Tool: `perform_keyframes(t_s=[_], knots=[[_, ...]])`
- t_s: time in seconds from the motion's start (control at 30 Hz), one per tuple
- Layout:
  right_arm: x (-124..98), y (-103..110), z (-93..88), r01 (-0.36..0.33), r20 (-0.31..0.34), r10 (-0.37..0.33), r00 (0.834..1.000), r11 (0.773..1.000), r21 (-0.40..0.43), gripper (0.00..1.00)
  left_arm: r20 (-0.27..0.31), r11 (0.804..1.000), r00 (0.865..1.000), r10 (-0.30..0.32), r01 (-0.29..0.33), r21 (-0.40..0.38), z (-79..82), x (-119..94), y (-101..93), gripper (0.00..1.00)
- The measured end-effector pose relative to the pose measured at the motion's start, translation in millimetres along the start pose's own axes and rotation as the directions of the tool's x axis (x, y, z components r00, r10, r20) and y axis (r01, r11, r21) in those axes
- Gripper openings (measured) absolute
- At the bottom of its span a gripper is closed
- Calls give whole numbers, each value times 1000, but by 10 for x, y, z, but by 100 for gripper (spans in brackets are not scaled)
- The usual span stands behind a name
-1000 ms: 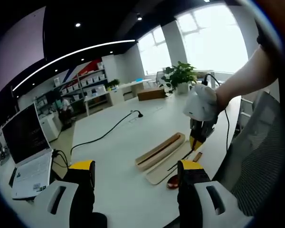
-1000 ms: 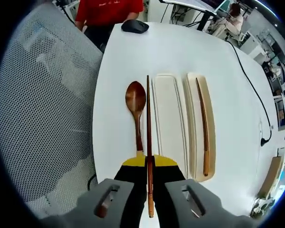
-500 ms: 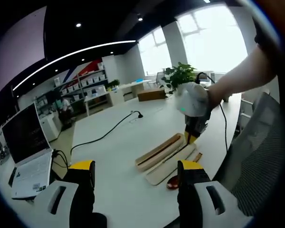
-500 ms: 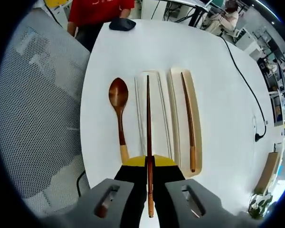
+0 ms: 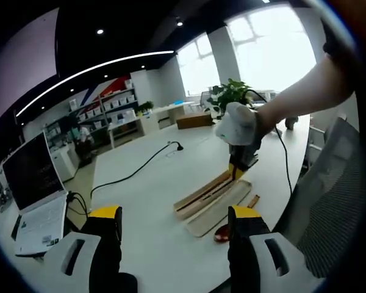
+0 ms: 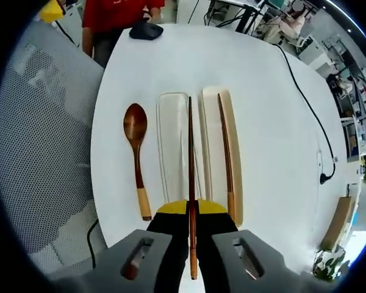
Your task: Arrange the utensils inside the cutlery case until each visible utensil rests in its matching compartment.
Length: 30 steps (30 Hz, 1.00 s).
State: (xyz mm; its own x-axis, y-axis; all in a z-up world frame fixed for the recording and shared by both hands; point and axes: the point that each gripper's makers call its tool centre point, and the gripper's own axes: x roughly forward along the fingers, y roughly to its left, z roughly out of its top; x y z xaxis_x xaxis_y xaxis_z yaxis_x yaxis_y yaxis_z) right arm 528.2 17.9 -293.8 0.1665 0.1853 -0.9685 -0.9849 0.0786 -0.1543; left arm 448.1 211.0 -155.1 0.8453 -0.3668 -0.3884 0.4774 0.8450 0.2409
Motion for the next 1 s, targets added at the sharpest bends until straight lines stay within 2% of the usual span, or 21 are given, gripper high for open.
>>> perform_keyframes(t_s=[0.77, 1.0], knots=[[127, -340, 260, 25, -5, -25, 1000, 999, -33, 0, -7, 1000, 1000, 4, -3, 10, -8, 4, 4, 72], [151, -354, 354, 24, -5, -24, 1000, 998, -57, 0, -13, 1000, 1000, -1, 1, 4, -23, 4, -3, 72]])
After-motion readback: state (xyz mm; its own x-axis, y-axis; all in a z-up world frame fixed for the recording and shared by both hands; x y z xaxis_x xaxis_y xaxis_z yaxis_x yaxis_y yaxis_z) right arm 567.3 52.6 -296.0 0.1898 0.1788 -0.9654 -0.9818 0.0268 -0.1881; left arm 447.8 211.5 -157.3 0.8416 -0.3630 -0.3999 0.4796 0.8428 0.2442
